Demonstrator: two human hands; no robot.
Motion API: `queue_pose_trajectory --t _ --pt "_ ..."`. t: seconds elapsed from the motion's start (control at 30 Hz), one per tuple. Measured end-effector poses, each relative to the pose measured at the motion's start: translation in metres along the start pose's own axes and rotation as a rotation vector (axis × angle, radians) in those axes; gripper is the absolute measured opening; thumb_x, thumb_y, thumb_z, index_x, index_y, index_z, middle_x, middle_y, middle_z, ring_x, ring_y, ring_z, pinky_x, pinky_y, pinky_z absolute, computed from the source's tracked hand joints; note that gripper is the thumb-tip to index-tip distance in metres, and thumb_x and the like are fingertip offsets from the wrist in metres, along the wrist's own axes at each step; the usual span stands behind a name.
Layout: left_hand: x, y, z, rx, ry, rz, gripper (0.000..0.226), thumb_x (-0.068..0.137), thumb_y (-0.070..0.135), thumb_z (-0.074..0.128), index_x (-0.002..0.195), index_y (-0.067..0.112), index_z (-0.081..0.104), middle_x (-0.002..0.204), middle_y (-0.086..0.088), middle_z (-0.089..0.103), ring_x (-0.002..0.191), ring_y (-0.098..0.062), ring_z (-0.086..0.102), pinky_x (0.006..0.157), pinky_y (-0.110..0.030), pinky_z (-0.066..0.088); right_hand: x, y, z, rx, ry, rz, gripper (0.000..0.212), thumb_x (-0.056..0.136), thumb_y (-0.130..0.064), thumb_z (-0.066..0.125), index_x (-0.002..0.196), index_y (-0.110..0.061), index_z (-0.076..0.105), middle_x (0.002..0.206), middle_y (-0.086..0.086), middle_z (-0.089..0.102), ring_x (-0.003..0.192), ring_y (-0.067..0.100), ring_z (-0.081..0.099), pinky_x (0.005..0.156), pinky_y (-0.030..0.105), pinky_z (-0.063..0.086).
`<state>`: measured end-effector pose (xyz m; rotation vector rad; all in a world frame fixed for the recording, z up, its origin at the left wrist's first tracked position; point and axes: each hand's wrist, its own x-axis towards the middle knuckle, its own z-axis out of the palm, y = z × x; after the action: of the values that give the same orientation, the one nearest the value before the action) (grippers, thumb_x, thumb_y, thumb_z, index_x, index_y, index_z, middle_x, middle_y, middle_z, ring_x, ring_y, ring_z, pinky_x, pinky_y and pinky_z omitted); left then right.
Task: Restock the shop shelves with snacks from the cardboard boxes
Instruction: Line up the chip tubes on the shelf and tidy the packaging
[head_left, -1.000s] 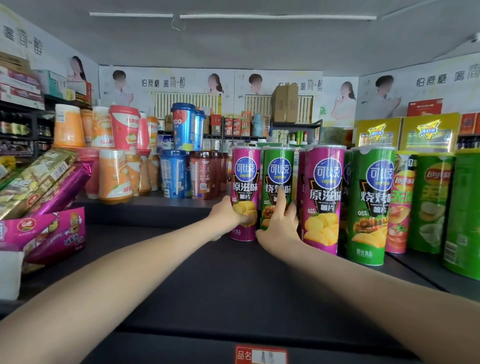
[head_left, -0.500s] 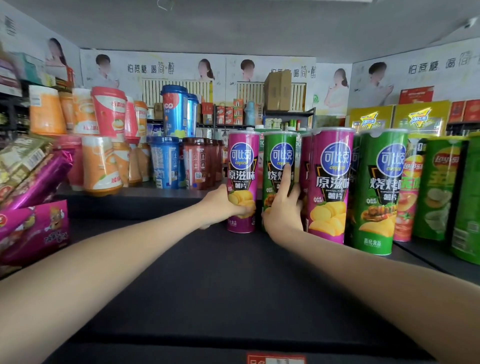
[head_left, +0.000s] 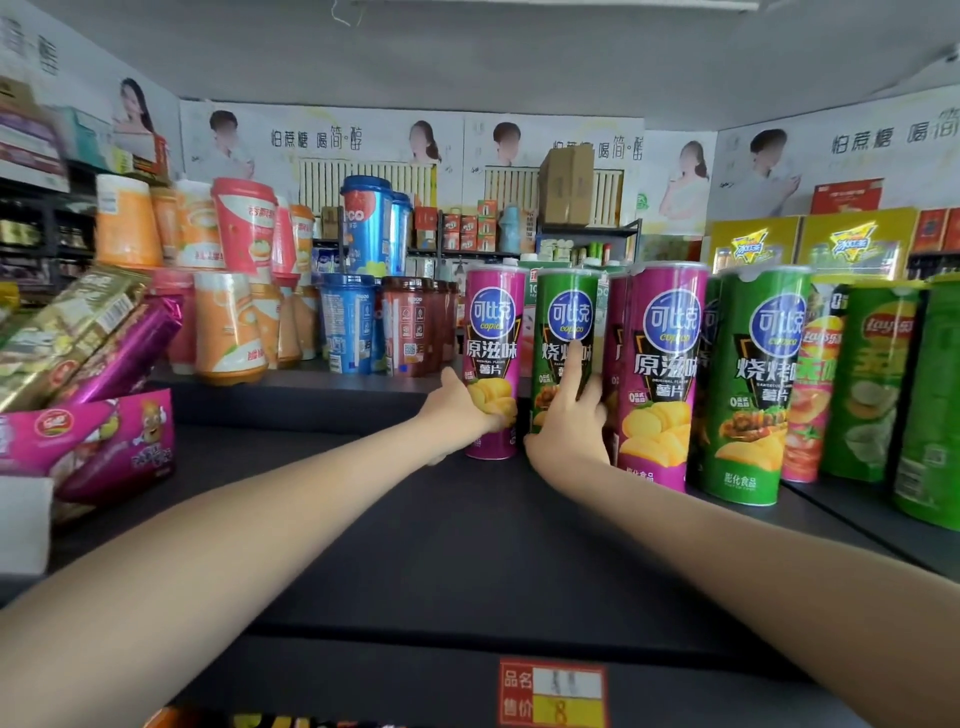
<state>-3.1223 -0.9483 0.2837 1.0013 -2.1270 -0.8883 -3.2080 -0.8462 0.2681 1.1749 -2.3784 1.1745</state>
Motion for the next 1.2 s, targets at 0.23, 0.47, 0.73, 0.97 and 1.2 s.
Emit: queue_pose_trajectory --t 0.23,0.47,0.73,0.97,1.2 --pt "-0.067 0.022 -0.022 -0.021 0.090 -0.008 0.076 0.077 0.029 0.076 0.141 0.016 0.038 0.136 -0.007 0.052 0.119 -0.025 0.052 0.087 -0.028 0.045 -0.037 -0.017 -0.033 0.046 -0.174 -0.126 0.054 0.090 -0.016 0.058 0.138 -0.005 0.037 0.139 0.018 0.037 0.129 0.034 0.035 0.103 0.037 0.032" --pt "-0.217 0.036 -0.039 -0.291 0.358 0.110 0.025 0.089 0.019 0.063 0.109 0.033 0.060 0.108 0.000 0.065 0.107 -0.018 0.061 0.099 -0.042 0.048 -0.107 -0.046 -0.089 0.433 -0.295 -0.346 0.024 0.087 -0.018 0.063 0.110 -0.011 0.068 0.109 0.007 0.069 0.103 0.021 0.062 0.091 0.027 0.044" --pt "-0.433 -0.053 -0.006 -0.434 0.604 -0.222 0.023 0.092 0.008 0.058 0.105 0.028 0.061 0.096 0.003 0.063 0.086 -0.012 0.061 0.082 -0.029 0.050 -0.293 -0.042 -0.084 0.743 -0.671 -0.588 0.015 0.087 -0.010 0.062 0.097 -0.021 0.063 0.086 -0.008 0.063 0.084 0.006 0.059 0.082 0.019 0.045" --pt "-0.598 -0.167 0.000 -0.633 0.815 -0.700 0.027 0.068 0.012 0.067 0.091 0.020 0.055 0.079 -0.005 0.057 0.062 -0.012 0.058 0.057 -0.022 0.045 -0.450 -0.046 -0.008 0.634 -1.124 -0.507 0.010 0.087 -0.013 0.065 0.096 -0.019 0.063 0.087 -0.001 0.064 0.088 0.016 0.061 0.077 0.021 0.042" --pt "-0.733 -0.295 -0.069 -0.520 0.953 -1.104 0.036 0.092 0.008 0.060 0.126 0.014 0.051 0.092 -0.007 0.060 0.085 -0.023 0.060 0.069 -0.033 0.051 -0.573 -0.116 0.069 0.538 -1.369 -0.437 0.015 0.090 -0.020 0.064 0.105 -0.017 0.063 0.094 -0.003 0.062 0.094 0.016 0.059 0.088 0.033 0.048"
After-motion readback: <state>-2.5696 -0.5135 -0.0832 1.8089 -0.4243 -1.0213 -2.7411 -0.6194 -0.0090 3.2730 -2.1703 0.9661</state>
